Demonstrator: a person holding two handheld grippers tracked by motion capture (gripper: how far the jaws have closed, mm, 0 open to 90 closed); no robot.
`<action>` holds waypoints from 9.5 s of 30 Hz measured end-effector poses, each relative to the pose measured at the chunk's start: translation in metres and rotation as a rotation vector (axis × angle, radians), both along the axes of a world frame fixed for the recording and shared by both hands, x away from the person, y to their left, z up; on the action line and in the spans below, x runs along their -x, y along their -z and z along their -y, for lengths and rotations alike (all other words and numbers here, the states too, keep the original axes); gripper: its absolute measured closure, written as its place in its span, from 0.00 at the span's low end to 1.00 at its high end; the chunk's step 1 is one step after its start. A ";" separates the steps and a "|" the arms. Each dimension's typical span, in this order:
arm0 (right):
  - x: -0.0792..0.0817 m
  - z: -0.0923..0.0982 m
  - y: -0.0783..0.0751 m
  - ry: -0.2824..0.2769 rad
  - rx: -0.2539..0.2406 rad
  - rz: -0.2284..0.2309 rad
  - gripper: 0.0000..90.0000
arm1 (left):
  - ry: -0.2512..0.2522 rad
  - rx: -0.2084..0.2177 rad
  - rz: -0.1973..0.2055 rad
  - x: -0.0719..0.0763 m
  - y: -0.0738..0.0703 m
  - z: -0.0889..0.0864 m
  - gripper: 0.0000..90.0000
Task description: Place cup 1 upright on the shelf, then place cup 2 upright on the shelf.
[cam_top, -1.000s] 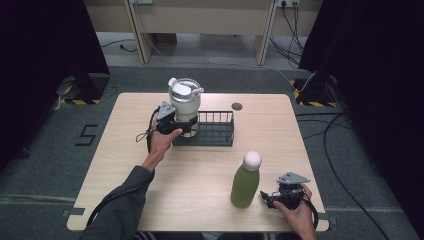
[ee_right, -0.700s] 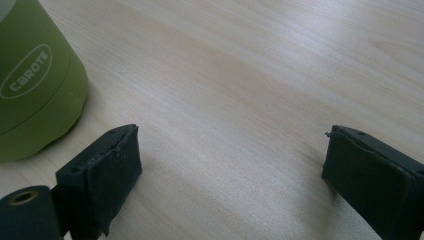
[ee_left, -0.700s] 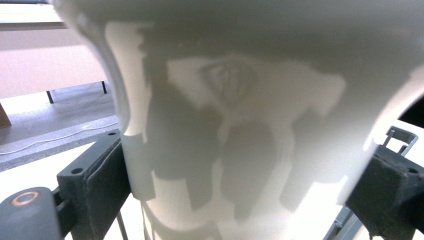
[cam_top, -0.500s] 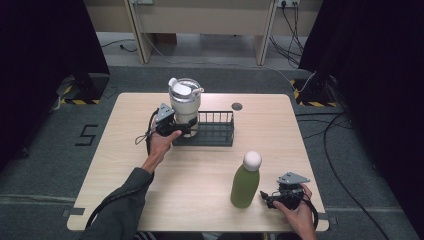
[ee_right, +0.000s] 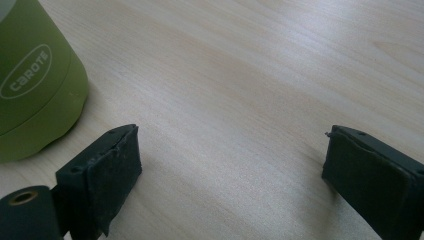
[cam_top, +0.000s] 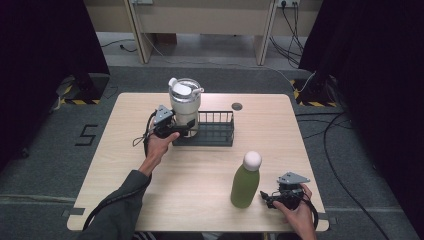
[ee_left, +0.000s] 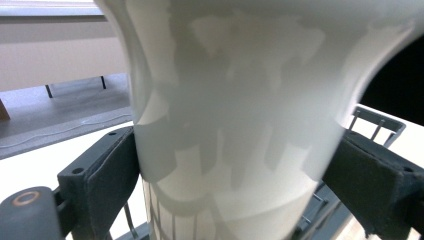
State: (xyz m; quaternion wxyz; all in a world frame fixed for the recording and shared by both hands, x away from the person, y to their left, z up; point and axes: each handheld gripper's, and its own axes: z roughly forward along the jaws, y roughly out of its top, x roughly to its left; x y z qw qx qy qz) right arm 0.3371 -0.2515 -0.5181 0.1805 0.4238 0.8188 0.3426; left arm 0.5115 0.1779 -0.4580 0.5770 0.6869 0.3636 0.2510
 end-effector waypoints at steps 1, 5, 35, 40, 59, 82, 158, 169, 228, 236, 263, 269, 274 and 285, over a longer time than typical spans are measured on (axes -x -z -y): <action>0.000 0.000 0.000 0.000 0.000 0.000 0.09 | 0.000 -0.001 0.000 0.001 0.000 0.000 0.11; 0.000 0.000 0.000 0.000 0.000 0.000 0.09 | -0.005 -0.001 -0.002 0.003 -0.001 0.000 0.11; 0.000 -0.001 0.000 0.000 0.002 0.003 0.09 | 0.065 0.029 -0.053 0.049 -0.010 -0.020 0.16; 0.000 -0.001 0.000 0.000 0.001 0.003 0.09 | 0.064 0.035 -0.060 0.058 -0.008 -0.023 0.16; -0.001 -0.001 0.000 0.002 0.002 0.003 0.09 | 0.094 -0.025 -0.072 0.094 0.003 -0.033 0.16; 0.000 -0.002 0.000 -0.001 0.002 0.001 0.09 | 0.117 -0.068 -0.122 0.124 0.023 -0.049 0.16; 0.003 -0.001 -0.001 -0.002 -0.008 0.016 0.18 | 0.141 -0.381 -0.348 0.188 0.067 -0.083 0.14; 0.020 0.001 -0.019 -0.020 -0.043 0.106 0.17 | 0.140 -0.379 -0.348 0.188 0.067 -0.083 0.14; 0.066 -0.040 -0.045 -0.207 -0.234 0.253 0.18 | 0.142 -0.379 -0.350 0.187 0.067 -0.083 0.13; 0.061 -0.045 -0.046 -0.222 -0.266 0.276 0.17 | 0.139 -0.381 -0.352 0.187 0.067 -0.083 0.13; 0.036 -0.067 -0.028 -0.268 -0.314 0.302 0.21 | 0.134 -0.382 -0.353 0.186 0.067 -0.083 0.12; 0.032 -0.068 -0.025 -0.276 -0.344 0.294 0.21 | 0.133 -0.382 -0.352 0.186 0.067 -0.083 0.12; 0.029 -0.070 -0.021 -0.273 -0.374 0.286 0.20 | 0.133 -0.382 -0.353 0.186 0.067 -0.083 0.12; 0.029 -0.074 -0.020 -0.267 -0.352 0.303 0.22 | 0.134 -0.381 -0.353 0.186 0.067 -0.082 0.12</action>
